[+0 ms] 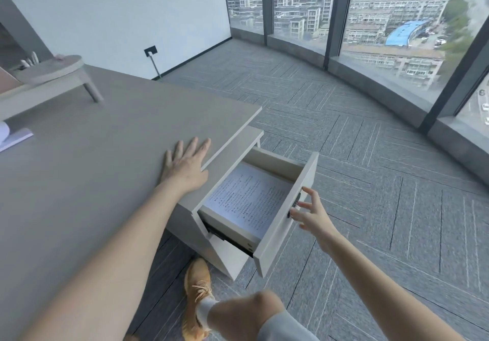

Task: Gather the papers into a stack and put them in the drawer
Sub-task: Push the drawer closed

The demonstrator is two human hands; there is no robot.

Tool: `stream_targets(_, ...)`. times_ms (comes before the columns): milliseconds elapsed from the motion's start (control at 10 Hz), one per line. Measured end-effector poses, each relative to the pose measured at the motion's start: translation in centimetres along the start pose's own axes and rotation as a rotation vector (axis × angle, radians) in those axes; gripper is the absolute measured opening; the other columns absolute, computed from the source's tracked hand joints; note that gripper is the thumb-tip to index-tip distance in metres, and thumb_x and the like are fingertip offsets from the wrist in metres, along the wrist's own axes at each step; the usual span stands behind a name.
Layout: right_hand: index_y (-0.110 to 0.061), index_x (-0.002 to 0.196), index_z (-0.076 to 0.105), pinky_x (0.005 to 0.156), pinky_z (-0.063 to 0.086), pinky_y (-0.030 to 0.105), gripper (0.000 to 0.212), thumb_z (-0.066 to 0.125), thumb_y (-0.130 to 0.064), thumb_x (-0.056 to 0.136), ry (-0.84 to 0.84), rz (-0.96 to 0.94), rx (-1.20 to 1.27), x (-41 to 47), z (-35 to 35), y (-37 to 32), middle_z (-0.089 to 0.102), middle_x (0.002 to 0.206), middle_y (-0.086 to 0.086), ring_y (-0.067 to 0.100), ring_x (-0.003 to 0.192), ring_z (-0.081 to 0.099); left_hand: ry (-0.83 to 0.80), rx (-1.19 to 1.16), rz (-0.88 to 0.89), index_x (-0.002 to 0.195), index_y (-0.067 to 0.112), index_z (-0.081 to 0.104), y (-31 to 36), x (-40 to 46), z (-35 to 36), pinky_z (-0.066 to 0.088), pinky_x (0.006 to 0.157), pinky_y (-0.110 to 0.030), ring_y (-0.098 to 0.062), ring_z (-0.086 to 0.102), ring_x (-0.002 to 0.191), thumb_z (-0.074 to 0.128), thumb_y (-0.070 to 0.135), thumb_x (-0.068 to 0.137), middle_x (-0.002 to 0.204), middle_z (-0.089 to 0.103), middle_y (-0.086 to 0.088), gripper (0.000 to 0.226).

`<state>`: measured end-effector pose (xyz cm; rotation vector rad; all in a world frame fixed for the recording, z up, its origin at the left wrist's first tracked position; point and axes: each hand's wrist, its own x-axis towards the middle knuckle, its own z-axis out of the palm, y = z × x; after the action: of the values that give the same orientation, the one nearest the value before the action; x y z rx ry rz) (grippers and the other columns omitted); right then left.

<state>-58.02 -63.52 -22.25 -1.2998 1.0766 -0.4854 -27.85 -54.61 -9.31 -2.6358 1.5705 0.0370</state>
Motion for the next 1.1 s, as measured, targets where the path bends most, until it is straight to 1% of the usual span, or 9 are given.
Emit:
stream_targets(100,-0.045,0.145,0.031,0.104,0.047,0.051,0.071,0.070,-0.025,0.090,-0.007,-0.013,-0.003,1.4,2.1,-0.6,0.050,0.138,0.010,0.027,0.120,0.060,0.007,-0.005,0.004,0.156,0.040,-0.004,0.0,0.0,0.0,0.001,0.121,-0.055,-0.034,-0.003,0.153,0.045,0.034,0.094,0.168,-0.004,0.004,0.079)
stream_targets(200,-0.044,0.146,0.031,0.102,0.048,0.050,0.071,0.070,-0.026,0.089,-0.016,-0.018,-0.003,2.6,3.9,-1.3,0.050,0.138,0.011,0.028,0.120,0.060,0.012,-0.003,0.009,0.156,0.040,-0.004,0.0,0.1,0.1,0.002,0.121,-0.055,-0.034,-0.003,0.153,0.045,0.034,0.093,0.168,-0.004,0.003,0.079)
stream_targets(400,-0.046,0.144,0.030,0.106,0.045,0.055,0.075,0.072,-0.031,0.083,-0.030,-0.007,-0.023,4.6,7.2,-2.7,0.051,0.136,0.011,0.028,0.121,0.058,0.029,0.008,0.012,0.156,0.040,-0.004,0.0,0.3,0.3,0.005,0.121,-0.057,-0.036,-0.001,0.153,0.046,0.035,0.093,0.169,-0.003,0.002,0.080)
stream_targets(500,-0.048,0.144,0.028,0.107,0.044,0.055,0.083,0.077,-0.033,0.077,-0.056,0.004,-0.031,5.4,8.6,-3.3,0.050,0.134,0.009,0.028,0.123,0.054,0.033,0.011,0.012,0.156,0.040,-0.004,0.0,0.2,0.4,0.004,0.121,-0.057,-0.036,-0.002,0.153,0.046,0.034,0.093,0.168,-0.003,0.002,0.080)
stream_targets(600,-0.049,0.143,0.028,0.107,0.044,0.056,0.088,0.080,-0.035,0.073,-0.069,0.004,-0.033,6.3,9.8,-3.7,0.050,0.134,0.010,0.028,0.125,0.053,0.038,0.003,0.012,0.156,0.040,-0.004,0.0,0.3,0.5,0.003,0.121,-0.058,-0.035,-0.003,0.153,0.046,0.034,0.093,0.168,-0.004,0.003,0.081)
stream_targets(800,-0.043,0.142,0.033,0.104,0.048,0.052,0.086,0.082,-0.029,0.073,-0.053,-0.026,-0.043,7.8,11.7,-4.4,0.054,0.130,0.011,0.024,0.125,0.053,0.059,0.015,0.014,0.156,0.040,-0.004,-0.2,0.5,0.8,0.005,0.120,-0.059,-0.036,-0.001,0.153,0.047,0.034,0.092,0.169,-0.002,0.002,0.082)
stream_targets(900,-0.048,0.138,0.034,0.103,0.049,0.052,0.086,0.083,-0.036,0.068,-0.047,-0.027,-0.062,8.3,12.5,-4.7,0.055,0.127,0.008,0.026,0.121,0.058,0.063,0.014,0.015,0.156,0.039,-0.004,-0.2,0.5,0.9,0.005,0.120,-0.059,-0.037,-0.001,0.153,0.047,0.034,0.092,0.169,-0.002,0.002,0.082)
stream_targets(1000,-0.052,0.135,0.034,0.101,0.050,0.052,0.090,0.082,-0.045,0.059,-0.047,-0.043,-0.086,8.9,13.2,-4.8,0.056,0.126,0.006,0.029,0.114,0.067,0.066,0.011,0.015,0.156,0.039,-0.003,-0.1,0.5,0.8,0.005,0.119,-0.059,-0.037,-0.001,0.153,0.047,0.034,0.092,0.169,-0.002,0.002,0.082)
stream_targets(1100,-0.052,0.134,0.034,0.099,0.052,0.050,0.093,0.081,-0.047,0.054,-0.031,-0.058,-0.087,9.4,13.6,-4.7,0.057,0.126,0.006,0.029,0.112,0.068,0.072,0.016,0.014,0.156,0.039,-0.003,0.0,0.5,0.9,0.006,0.119,-0.059,-0.038,0.000,0.153,0.047,0.033,0.091,0.169,-0.001,0.001,0.082)
